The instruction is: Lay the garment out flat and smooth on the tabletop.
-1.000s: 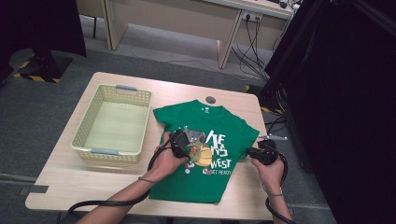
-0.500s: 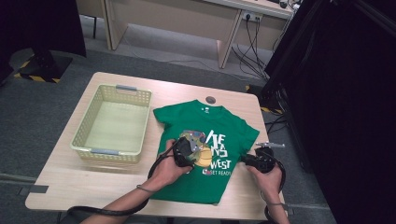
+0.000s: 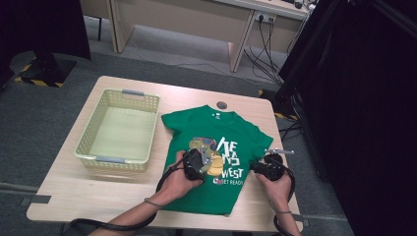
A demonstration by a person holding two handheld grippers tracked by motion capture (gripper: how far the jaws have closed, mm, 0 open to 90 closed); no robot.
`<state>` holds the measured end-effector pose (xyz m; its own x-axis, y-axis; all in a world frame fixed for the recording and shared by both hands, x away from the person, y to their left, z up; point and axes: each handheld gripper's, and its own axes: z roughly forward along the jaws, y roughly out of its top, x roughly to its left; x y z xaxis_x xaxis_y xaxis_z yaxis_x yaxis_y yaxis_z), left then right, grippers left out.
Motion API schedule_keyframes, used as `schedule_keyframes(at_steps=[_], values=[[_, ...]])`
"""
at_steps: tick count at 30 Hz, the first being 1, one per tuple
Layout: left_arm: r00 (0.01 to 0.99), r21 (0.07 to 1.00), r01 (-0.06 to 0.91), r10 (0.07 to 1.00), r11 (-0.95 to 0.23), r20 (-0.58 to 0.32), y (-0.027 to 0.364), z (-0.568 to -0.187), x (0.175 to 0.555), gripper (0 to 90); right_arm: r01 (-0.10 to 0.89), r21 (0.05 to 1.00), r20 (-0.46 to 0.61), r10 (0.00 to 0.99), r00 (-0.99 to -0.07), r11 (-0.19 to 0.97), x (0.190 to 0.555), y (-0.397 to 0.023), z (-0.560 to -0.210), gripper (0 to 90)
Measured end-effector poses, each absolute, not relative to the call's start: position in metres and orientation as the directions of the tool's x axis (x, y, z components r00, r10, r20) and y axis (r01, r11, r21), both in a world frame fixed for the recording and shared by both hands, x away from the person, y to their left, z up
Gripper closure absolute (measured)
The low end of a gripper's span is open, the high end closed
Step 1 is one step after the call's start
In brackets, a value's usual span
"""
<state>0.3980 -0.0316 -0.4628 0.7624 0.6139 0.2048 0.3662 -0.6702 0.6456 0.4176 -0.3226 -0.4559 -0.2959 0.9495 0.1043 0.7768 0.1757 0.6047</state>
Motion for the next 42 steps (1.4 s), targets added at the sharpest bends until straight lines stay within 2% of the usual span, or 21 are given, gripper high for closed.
schedule_keyframes(at_steps=[7, 14, 19, 24, 28, 42], values=[[0.755, 0.652, 0.366, 0.621, -0.664, 0.210, -0.031, -0.464, 0.402, 27.5, 0.771, 0.611, 0.086, 0.953, -0.292, 0.181, 0.421, -0.323, -0.457, 79.6], [0.748, 0.655, 0.374, 0.631, -0.656, 0.205, -0.031, -0.464, 0.407, 27.6, 0.770, 0.608, 0.056, 0.957, -0.285, 0.194, 0.432, -0.327, -0.457, 80.5], [0.727, 0.662, 0.389, 0.655, -0.640, 0.206, -0.030, -0.465, 0.414, 27.5, 0.760, 0.618, 0.038, 0.957, -0.286, 0.203, 0.438, -0.324, -0.456, 75.7], [0.722, 0.664, 0.387, 0.658, -0.640, 0.214, -0.026, -0.459, 0.413, 27.3, 0.745, 0.630, 0.051, 0.946, -0.321, 0.219, 0.424, -0.316, -0.449, 69.0], [0.735, 0.664, 0.370, 0.642, -0.650, 0.219, -0.025, -0.454, 0.404, 27.2, 0.751, 0.627, 0.109, 0.931, -0.349, 0.208, 0.409, -0.312, -0.447, 65.3], [0.745, 0.648, 0.392, 0.639, -0.653, 0.193, -0.006, -0.464, 0.385, 25.9, 0.761, 0.601, 0.151, 0.901, -0.407, 0.244, 0.389, -0.296, -0.455, 58.7]])
